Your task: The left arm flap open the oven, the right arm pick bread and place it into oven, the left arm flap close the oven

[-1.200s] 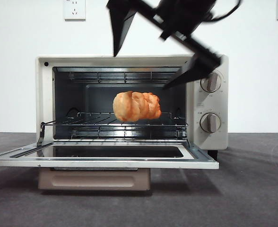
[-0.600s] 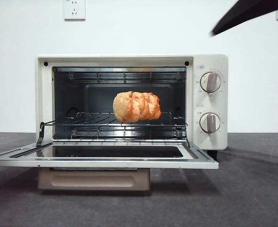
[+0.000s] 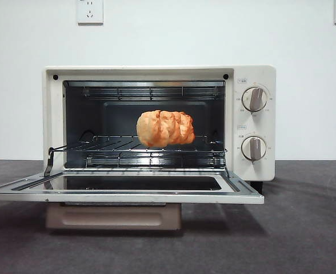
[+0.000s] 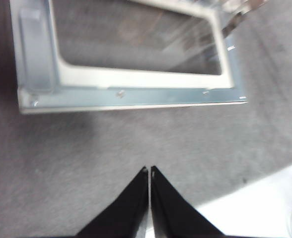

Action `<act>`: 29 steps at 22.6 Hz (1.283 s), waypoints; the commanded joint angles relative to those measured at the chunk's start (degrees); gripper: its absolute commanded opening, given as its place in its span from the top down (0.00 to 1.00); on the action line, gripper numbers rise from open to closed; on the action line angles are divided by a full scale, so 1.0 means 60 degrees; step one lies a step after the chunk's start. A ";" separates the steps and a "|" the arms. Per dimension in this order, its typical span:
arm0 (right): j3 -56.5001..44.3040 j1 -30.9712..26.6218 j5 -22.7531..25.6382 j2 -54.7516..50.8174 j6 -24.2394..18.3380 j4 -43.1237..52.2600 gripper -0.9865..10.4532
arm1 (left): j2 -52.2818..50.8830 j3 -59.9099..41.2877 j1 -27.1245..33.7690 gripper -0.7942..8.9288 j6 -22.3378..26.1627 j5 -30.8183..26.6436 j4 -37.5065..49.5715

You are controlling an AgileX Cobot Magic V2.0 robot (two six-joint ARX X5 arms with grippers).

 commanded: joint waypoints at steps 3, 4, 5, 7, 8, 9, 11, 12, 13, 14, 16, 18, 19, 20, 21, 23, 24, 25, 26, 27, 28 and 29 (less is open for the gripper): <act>0.0066 0.0076 -0.0018 -0.0484 -0.0339 -0.0823 0.85 | 0.1300 -0.0011 0.1417 0.91 0.0601 0.1027 0.0433; 0.0066 0.0076 -0.0018 -0.0576 -0.0339 -0.1009 0.85 | 0.1552 -0.0011 0.1825 0.91 0.0710 0.1392 0.0579; 0.0066 0.0076 -0.0018 -0.0645 -0.0350 -0.1169 0.85 | 0.1792 -0.0011 0.2215 0.91 0.0863 0.1869 0.0729; 0.0066 0.0076 -0.0011 -0.0725 -0.0415 -0.1392 0.88 | 0.2288 -0.0011 0.2867 0.91 0.1275 0.2364 0.0667; 0.0066 0.0076 -0.0011 -0.0772 -0.0466 -0.1490 0.89 | 0.2619 -0.0011 0.3206 0.91 0.1592 0.2401 0.0441; 0.0066 0.0076 -0.0011 -0.0783 -0.0525 -0.1537 0.90 | 0.2987 -0.0011 0.3504 0.91 0.1993 0.2404 0.0138; 0.0066 0.0076 -0.0011 -0.0816 -0.0583 -0.1534 0.90 | 0.3738 -0.0011 0.3952 0.91 0.2521 0.2503 -0.0361; 0.0066 0.0076 -0.0015 -0.0816 -0.0586 -0.1508 0.90 | 0.4036 -0.0011 0.4076 0.91 0.2612 0.2779 -0.0350; 0.0066 0.0076 -0.0015 -0.0816 -0.0586 -0.1497 0.90 | 0.4288 -0.0011 0.4167 0.91 0.2707 0.2980 -0.0273; 0.0066 0.0076 -0.0015 -0.0812 -0.0594 -0.1490 0.90 | 0.4550 -0.0011 0.4233 0.91 0.2725 0.3016 -0.0124; 0.0066 0.0076 0.0000 -0.0812 -0.0619 -0.1468 0.90 | 0.4943 -0.0011 0.4299 0.91 0.2692 0.3013 0.0131; 0.0066 0.0076 0.0062 -0.0812 -0.0659 -0.1428 0.90 | 0.5286 -0.0011 0.4299 0.91 0.2688 0.3013 0.0357; 0.0066 0.0073 0.0069 -0.0812 -0.0667 -0.1424 0.90 | 0.5424 -0.0011 0.4306 0.91 0.2688 0.2998 0.0452; 0.0066 0.0073 0.0073 -0.0812 -0.0667 -0.1424 0.90 | 0.5614 -0.0011 0.4324 0.91 0.2674 0.2969 0.0645; 0.0066 0.0073 0.0069 -0.0812 -0.0667 -0.1410 0.90 | 0.5774 -0.0011 0.4360 0.91 0.2619 0.2973 0.0798; 0.0066 0.0073 0.0069 -0.0809 -0.0663 -0.1351 0.90 | 0.6109 -0.0011 0.4444 0.91 0.2528 0.2973 0.1137; 0.0066 0.0073 0.0069 -0.0809 -0.0659 -0.1333 0.90 | 0.6266 -0.0011 0.4506 0.91 0.2473 0.3016 0.1311; 0.0066 0.0073 0.0069 -0.0812 -0.0659 -0.1319 0.90 | 0.6400 -0.0011 0.4557 0.91 0.2408 0.3147 0.1472; 0.0066 0.0073 0.0069 -0.0812 -0.0656 -0.1311 0.90 | 0.6532 -0.0007 0.4623 0.91 0.2328 0.3293 0.1650; 0.0066 0.0073 0.0069 -0.0812 -0.0652 -0.1311 0.90 | 0.6641 -0.0007 0.4696 0.91 0.2240 0.3373 0.1814; 0.0066 0.0073 0.0069 -0.0812 -0.0648 -0.1311 0.90 | 0.6717 -0.0007 0.4747 0.91 0.2175 0.3432 0.1927; 0.0066 0.0073 0.0069 -0.0812 -0.0630 -0.1311 0.90 | 0.6783 -0.0007 0.4805 0.91 0.2109 0.3435 0.2036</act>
